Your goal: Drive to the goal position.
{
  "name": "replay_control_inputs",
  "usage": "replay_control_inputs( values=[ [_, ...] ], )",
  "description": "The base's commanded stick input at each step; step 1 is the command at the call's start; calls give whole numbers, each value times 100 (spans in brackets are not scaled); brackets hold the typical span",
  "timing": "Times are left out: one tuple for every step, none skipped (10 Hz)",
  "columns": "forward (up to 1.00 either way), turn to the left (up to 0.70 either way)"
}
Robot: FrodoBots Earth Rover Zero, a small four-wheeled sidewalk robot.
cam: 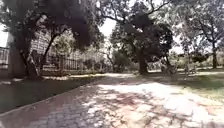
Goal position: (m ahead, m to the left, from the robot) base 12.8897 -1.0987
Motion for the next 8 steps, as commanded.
replay_control_inputs(
  values=[
    [70, -35],
    [70, -35],
    [70, -35],
    [70, -35],
    [70, -30],
    [70, -13],
    [70, 0],
    [70, 0]
  ],
)
